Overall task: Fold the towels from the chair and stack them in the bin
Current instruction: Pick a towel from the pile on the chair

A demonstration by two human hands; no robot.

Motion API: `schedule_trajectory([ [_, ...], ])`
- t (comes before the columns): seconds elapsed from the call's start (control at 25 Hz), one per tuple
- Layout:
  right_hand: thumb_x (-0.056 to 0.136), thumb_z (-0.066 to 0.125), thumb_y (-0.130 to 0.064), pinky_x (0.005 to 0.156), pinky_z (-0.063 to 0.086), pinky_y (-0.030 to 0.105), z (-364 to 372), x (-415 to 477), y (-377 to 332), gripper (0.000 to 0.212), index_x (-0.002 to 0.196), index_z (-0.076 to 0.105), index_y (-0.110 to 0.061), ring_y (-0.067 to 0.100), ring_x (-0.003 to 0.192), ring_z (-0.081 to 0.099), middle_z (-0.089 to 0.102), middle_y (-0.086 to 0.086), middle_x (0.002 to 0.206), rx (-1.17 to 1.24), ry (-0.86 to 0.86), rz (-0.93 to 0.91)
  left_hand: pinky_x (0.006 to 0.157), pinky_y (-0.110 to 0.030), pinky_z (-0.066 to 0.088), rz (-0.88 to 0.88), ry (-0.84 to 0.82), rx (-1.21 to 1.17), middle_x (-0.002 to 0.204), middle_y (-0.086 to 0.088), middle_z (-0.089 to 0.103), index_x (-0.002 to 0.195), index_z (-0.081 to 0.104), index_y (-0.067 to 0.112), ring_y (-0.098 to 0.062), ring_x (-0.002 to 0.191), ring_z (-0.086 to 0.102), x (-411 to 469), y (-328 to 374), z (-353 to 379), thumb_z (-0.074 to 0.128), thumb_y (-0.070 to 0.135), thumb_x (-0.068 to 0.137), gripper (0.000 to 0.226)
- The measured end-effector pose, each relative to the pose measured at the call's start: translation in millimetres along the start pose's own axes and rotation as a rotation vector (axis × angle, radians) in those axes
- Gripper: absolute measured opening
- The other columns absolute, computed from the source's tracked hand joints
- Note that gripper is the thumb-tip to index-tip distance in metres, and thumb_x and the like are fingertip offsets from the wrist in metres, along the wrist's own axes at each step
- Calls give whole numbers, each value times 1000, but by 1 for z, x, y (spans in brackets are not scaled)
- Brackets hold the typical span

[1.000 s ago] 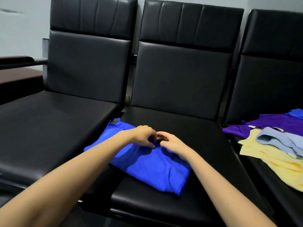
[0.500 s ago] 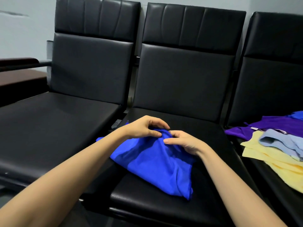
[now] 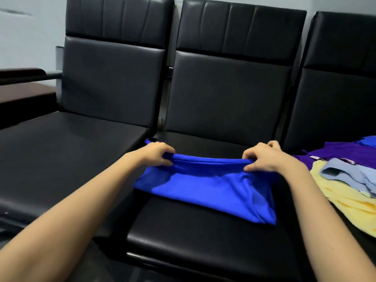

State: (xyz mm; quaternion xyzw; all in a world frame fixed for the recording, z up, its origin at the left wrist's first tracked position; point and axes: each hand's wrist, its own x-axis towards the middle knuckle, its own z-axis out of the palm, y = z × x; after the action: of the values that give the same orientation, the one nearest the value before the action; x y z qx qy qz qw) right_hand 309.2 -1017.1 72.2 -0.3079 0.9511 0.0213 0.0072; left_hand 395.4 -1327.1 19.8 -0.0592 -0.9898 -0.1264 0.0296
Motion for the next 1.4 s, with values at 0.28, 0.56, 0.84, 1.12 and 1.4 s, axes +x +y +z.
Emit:
schedule_trajectory([
  [0.28, 86, 65, -23, 75, 39, 30, 10, 2, 20, 16, 73, 57, -24, 13, 77, 54, 62, -1, 76, 541, 134, -18, 75, -36, 41, -104, 293, -44, 96, -11, 62, 111, 51, 11, -31, 90, 57, 1, -1, -7, 40, 22, 101, 19],
  [0.56, 81, 72, -19, 47, 29, 16, -7, -27, 41, 26, 66, 54, -9, 2, 49, 38, 46, -5, 55, 730, 126, 30, 64, -17, 45, 4, 41, -438, 71, 15, 67, 80, 63, 25, 3, 66, 57, -19, -17, -27, 84, 39, 64, 29],
  [0.84, 84, 63, 4, 47, 40, 7, -8, -30, 56, 18, 82, 62, -14, 1, 61, 59, 65, -1, 75, 692, 34, 70, 73, -34, 47, -5, 97, -631, 76, 10, 69, 77, 64, 22, -3, 74, 61, -21, -18, -31, 76, 10, 78, 17],
  [1.12, 90, 59, -8, 85, 46, 39, -4, -16, 71, 14, 84, 68, -16, 26, 90, 62, 68, 7, 87, 467, 323, 179, 60, -19, 46, -140, 360, -561, 64, 5, 67, 76, 67, 11, -5, 60, 59, -13, -15, -35, 66, 16, 88, 13],
  [1.4, 100, 39, -13, 64, 32, 27, -29, -31, 58, 24, 89, 56, -1, 21, 79, 47, 55, 13, 81, 595, 549, 64, 60, -30, 35, -14, 358, -220, 59, -2, 48, 73, 63, 2, -8, 57, 41, -13, -12, -59, 50, 23, 97, 34],
])
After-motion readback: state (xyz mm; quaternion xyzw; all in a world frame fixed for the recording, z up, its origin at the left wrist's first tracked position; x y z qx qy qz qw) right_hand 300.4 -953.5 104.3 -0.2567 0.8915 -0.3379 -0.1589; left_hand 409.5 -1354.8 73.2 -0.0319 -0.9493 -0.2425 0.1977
